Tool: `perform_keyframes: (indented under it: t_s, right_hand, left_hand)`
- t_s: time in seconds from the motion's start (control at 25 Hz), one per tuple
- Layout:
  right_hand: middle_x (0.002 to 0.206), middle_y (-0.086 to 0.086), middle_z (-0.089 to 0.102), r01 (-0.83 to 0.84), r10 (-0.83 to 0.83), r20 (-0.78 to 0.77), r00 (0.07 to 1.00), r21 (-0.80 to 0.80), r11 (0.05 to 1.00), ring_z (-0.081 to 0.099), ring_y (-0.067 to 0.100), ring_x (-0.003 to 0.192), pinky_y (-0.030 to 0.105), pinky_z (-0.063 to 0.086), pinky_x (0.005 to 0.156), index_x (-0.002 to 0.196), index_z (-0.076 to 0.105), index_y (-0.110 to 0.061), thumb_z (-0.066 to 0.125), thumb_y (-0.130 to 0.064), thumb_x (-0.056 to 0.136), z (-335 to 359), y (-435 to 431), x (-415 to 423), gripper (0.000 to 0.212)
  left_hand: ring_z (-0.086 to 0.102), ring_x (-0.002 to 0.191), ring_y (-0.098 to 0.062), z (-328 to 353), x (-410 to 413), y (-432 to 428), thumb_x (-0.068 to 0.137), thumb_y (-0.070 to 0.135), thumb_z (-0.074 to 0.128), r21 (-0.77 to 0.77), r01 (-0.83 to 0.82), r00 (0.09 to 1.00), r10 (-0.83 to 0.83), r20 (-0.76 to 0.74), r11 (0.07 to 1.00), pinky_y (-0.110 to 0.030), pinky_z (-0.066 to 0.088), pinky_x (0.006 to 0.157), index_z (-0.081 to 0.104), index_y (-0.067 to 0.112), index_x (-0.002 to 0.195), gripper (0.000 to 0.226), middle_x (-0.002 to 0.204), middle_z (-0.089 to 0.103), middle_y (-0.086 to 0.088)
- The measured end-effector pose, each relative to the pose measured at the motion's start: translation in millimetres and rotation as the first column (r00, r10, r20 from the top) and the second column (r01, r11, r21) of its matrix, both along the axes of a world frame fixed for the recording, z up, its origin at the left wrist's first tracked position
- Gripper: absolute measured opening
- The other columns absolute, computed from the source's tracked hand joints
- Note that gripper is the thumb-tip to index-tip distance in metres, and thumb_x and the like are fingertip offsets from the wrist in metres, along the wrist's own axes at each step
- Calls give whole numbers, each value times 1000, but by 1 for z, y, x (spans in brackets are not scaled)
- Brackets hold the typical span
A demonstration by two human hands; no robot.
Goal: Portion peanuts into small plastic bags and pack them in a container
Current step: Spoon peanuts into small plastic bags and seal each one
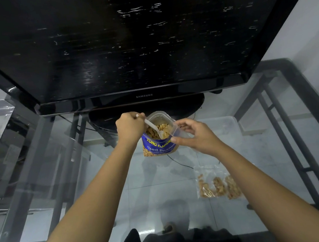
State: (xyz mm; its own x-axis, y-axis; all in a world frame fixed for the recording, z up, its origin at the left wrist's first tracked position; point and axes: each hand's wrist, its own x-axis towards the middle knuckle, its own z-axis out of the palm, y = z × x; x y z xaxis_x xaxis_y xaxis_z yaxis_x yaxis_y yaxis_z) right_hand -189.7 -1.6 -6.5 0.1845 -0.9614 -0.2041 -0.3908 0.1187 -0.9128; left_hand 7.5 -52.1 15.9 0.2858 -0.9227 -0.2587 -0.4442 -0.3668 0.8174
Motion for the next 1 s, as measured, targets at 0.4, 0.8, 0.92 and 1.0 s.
perform_keyframes:
  t_s: [0.4,0.8,0.92,1.0]
  right_hand:
    - [111,-13,61,-25,24,40,999,19,1000,56,0,108,4,44,83,117,58,-22,79,-33,71,2,0,-5,52]
    - [103,-20,58,94,-92,38,995,-72,993,56,-2,98,10,42,79,112,58,-29,78,-32,70,16,-1,-16,46]
    - [99,-21,56,145,-147,-14,989,-110,983,54,-5,94,4,42,72,111,59,-28,80,-32,68,19,-2,-21,48]
    - [99,-22,55,147,-158,-71,985,-139,979,53,-7,92,-1,40,69,112,59,-27,80,-34,68,20,-3,-22,50]
  left_hand:
    - [60,54,-9,2,8,1,93,20,54,114,-101,969,123,-212,988,-18,48,52,68,6,87,21,63,64,-5]
    - [60,42,-3,-2,16,3,94,22,52,187,-138,909,199,-366,973,-13,43,39,65,8,91,19,69,67,-6]
    - [58,40,-2,-2,17,2,94,22,52,201,-165,888,234,-395,966,-14,43,38,64,8,90,19,68,66,-6]
    - [57,38,-2,-1,20,1,95,21,51,208,-184,867,258,-427,961,-14,44,38,62,8,89,18,68,65,-7]
